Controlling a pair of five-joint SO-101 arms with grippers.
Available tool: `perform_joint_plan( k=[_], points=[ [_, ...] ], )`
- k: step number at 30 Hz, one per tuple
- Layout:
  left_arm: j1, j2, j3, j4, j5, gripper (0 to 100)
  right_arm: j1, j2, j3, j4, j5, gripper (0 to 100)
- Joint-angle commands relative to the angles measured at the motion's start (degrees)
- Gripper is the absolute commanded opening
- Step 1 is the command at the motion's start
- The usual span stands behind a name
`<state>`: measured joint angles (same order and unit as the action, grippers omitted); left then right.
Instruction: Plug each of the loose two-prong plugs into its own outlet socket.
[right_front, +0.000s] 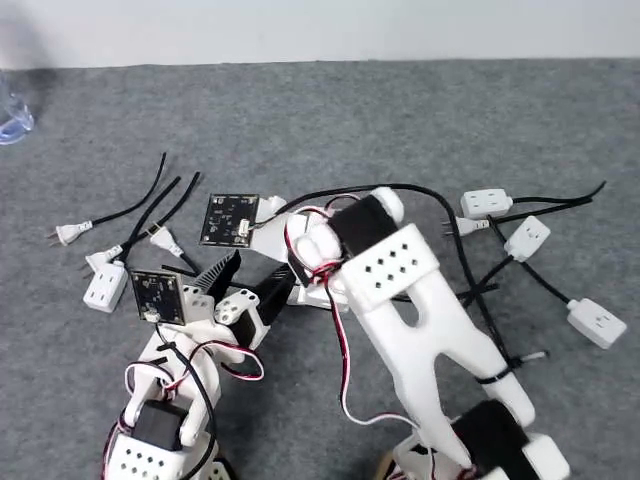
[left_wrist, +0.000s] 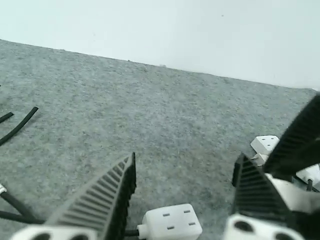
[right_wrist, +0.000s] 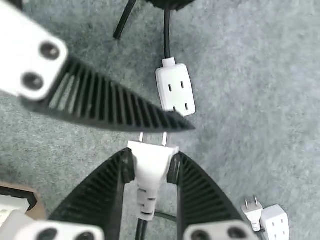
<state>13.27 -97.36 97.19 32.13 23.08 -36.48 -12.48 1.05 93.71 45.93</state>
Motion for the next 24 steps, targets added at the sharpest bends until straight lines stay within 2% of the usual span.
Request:
perform_joint_plan(
  k=[1, 10, 18, 24],
  points=[
    [-0.44, 0.35, -0.31, -1.32, 0.0, 29, -0.48, -4.44, -3.25, 0.75, -0.7, 0.8],
    [-0.44, 0.35, -0.31, -1.32, 0.0, 29, -0.57, -6.81, -3.25, 0.13, -1.85, 0.8],
    [-0.44, 0.35, -0.31, -1.23, 0.0, 29, -5.32, -8.22, -4.66, -0.48, -4.4, 0.8],
    [-0.44, 0.35, -0.31, -0.18, -0.09, 29, -5.85, -8.04, -5.27, -0.57, -5.1, 0.8]
  ],
)
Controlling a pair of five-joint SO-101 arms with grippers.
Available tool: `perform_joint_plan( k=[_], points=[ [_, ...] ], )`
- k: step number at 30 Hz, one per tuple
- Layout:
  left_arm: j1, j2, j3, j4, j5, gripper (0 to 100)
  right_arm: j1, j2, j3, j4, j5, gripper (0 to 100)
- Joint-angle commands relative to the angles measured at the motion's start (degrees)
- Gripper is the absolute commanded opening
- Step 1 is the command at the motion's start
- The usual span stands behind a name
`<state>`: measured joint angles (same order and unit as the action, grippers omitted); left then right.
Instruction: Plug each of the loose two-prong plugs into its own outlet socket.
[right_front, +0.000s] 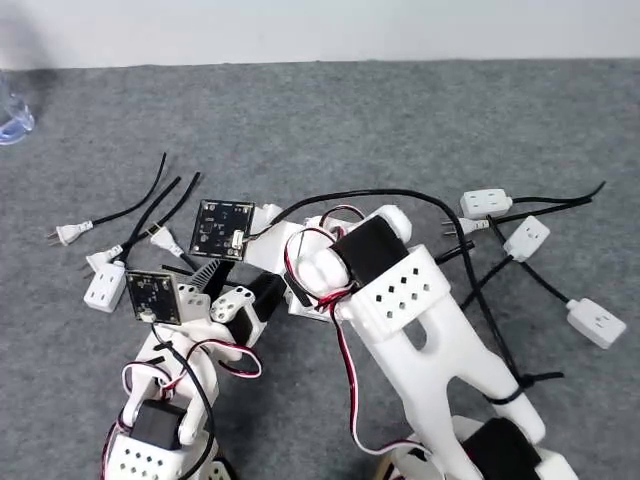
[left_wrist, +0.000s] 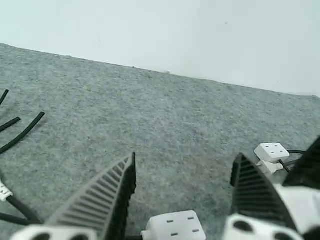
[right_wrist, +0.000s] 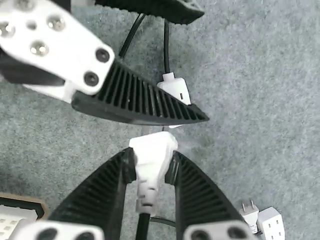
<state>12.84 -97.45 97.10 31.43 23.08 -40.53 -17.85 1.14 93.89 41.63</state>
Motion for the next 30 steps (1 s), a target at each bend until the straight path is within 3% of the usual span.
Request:
perform_joint_plan(
  k=[1, 13, 25, 30],
  points=[
    [0.0, 0.44, -0.22, 0.53, -0.09, 29, -1.8, -2.68, -5.45, -0.75, -0.79, 0.8],
    [0.0, 0.44, -0.22, 0.53, -0.09, 29, -1.8, -2.68, -5.45, -3.03, -2.29, 0.8],
    [0.0, 0.44, -0.22, 0.62, -0.18, 29, -1.71, -2.51, -0.53, -3.03, 0.79, 0.8],
    [-0.26, 0.53, -0.22, 0.79, -0.09, 29, 3.47, -1.8, -0.44, -2.86, 0.97, 0.8]
  ],
)
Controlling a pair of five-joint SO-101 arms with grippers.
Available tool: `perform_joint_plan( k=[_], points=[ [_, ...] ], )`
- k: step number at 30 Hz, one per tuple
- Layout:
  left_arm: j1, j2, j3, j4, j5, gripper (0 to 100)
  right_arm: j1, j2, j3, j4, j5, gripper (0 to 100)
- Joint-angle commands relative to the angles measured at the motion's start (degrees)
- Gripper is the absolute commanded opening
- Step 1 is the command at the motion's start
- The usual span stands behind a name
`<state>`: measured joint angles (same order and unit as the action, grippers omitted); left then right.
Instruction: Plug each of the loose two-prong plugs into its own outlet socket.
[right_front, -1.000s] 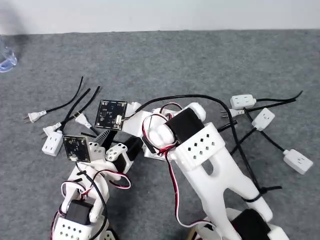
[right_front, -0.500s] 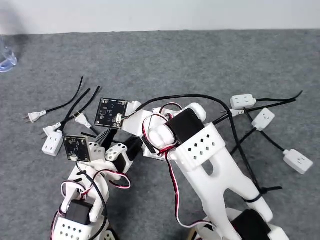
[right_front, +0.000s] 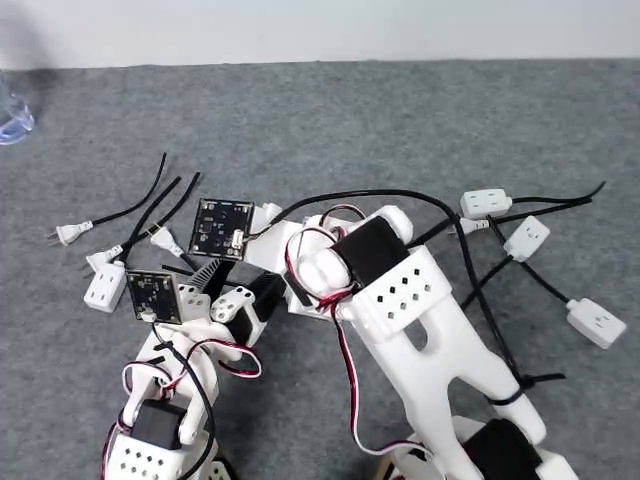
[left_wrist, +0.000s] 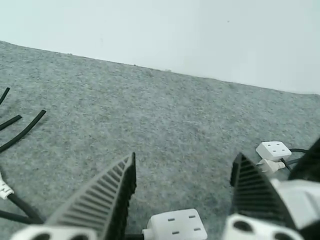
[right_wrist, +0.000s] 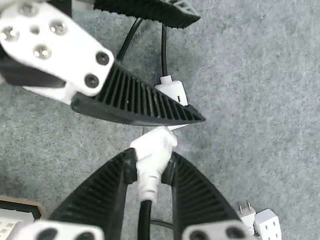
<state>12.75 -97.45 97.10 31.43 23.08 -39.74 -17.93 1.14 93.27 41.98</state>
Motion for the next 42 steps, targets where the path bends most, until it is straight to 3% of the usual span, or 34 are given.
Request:
perform_joint_plan(
  k=[1, 11, 24, 30, 35, 42],
  points=[
    [-0.97, 0.44, -0.22, 1.32, -0.09, 29, 4.18, -0.84, -0.44, -2.07, 0.62, 0.8],
    [-7.82, 0.53, -0.22, 1.93, -0.09, 29, 8.84, 14.29, -0.53, -7.08, 1.23, 0.8],
    [-7.56, 0.62, -0.22, 4.66, -0.09, 29, 14.46, 27.38, -0.53, -11.03, 0.18, 0.8],
    [-7.56, 0.53, -0.22, 5.01, -0.09, 29, 15.69, 26.59, -0.26, -7.52, -2.02, 0.8],
    [-7.56, 0.53, -0.22, 5.01, -0.18, 29, 22.73, 22.99, 10.11, -10.33, 0.88, 0.8],
    [-7.56, 0.62, -0.22, 5.01, -0.18, 29, 31.87, 18.07, 27.34, -23.78, 5.8, 0.8]
  ],
)
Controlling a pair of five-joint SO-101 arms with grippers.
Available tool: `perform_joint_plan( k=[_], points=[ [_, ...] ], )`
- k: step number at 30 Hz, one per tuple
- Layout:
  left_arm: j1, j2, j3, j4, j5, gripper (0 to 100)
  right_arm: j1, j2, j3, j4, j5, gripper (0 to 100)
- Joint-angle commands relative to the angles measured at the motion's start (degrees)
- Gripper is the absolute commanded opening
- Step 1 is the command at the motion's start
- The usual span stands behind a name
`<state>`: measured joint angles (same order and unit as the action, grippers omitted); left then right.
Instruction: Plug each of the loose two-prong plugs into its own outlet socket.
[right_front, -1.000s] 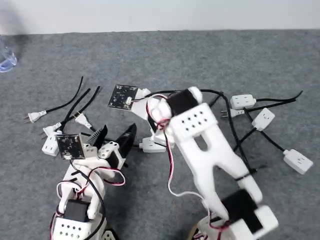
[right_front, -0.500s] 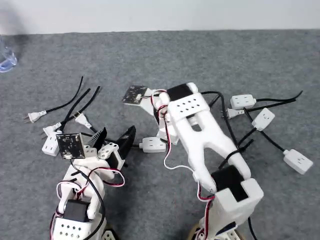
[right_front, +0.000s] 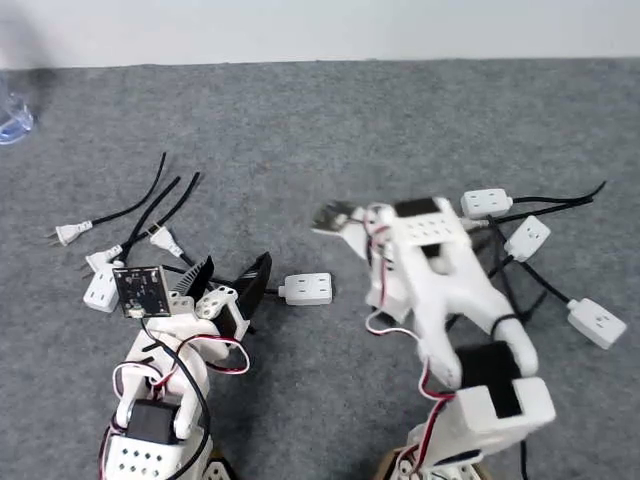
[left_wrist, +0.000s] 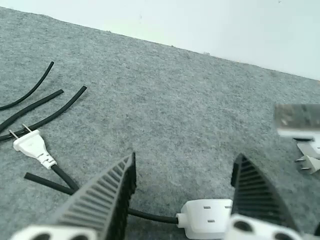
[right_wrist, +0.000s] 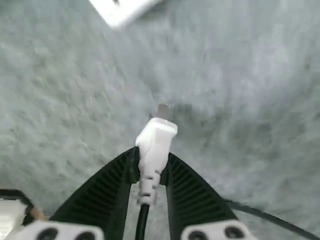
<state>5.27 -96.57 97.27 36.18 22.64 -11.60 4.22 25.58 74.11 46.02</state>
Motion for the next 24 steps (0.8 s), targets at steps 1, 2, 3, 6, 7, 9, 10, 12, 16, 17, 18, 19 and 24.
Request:
perform_joint_plan(
  k=[1, 2, 3, 6, 7, 9, 10, 12, 16, 17, 18, 19, 24],
  points=[
    [-0.09, -0.26, -0.4, 0.26, 0.26, 29, 4.97, -4.62, 3.78, -5.49, 1.93, 0.8],
    [-0.09, -0.26, -0.4, 0.26, 0.26, 29, 5.85, -4.88, 3.96, -5.85, 2.02, 0.9],
    [-0.09, -0.26, -0.4, 0.26, 0.26, 29, 6.55, -5.14, 3.96, -5.93, 2.11, 1.0],
    [-0.09, -0.35, -0.4, 0.26, 0.26, 29, 7.43, -5.67, 4.22, -4.53, 5.36, 8.5],
    [-0.09, -0.35, -0.4, 0.26, 0.26, 29, 7.43, -5.58, 4.22, -3.74, 6.24, 13.1],
    [-0.09, -0.35, -0.4, 0.26, 0.18, 29, 7.34, -5.67, 4.13, -3.3, 6.86, 21.5],
    [-0.09, -0.26, -0.4, 0.26, 0.18, 29, 7.16, -5.67, 4.04, -3.12, 7.3, 24.1],
    [-0.09, -0.26, -0.4, 0.26, 0.18, 29, 6.99, -5.67, 4.04, -2.68, 10.2, 25.3],
    [-0.09, -0.18, -0.4, 0.26, 0.18, 29, 6.99, -5.76, 3.87, -3.12, 12.48, 25.3],
    [-0.09, -0.18, -0.4, 0.26, 0.18, 29, 6.99, -5.76, 3.87, -3.21, 12.48, 25.4],
    [-0.09, -0.26, -0.4, 0.26, 0.18, 29, 6.81, -5.76, 3.87, -3.21, 12.48, 25.4],
    [-0.09, -0.26, -0.4, 0.26, 0.18, 29, 6.73, -5.76, 3.87, -3.21, 12.48, 25.4],
    [-0.09, -0.18, -0.4, 0.26, 0.18, 29, 7.08, -5.14, 4.13, -6.81, 13.1, 25.2]
  ],
)
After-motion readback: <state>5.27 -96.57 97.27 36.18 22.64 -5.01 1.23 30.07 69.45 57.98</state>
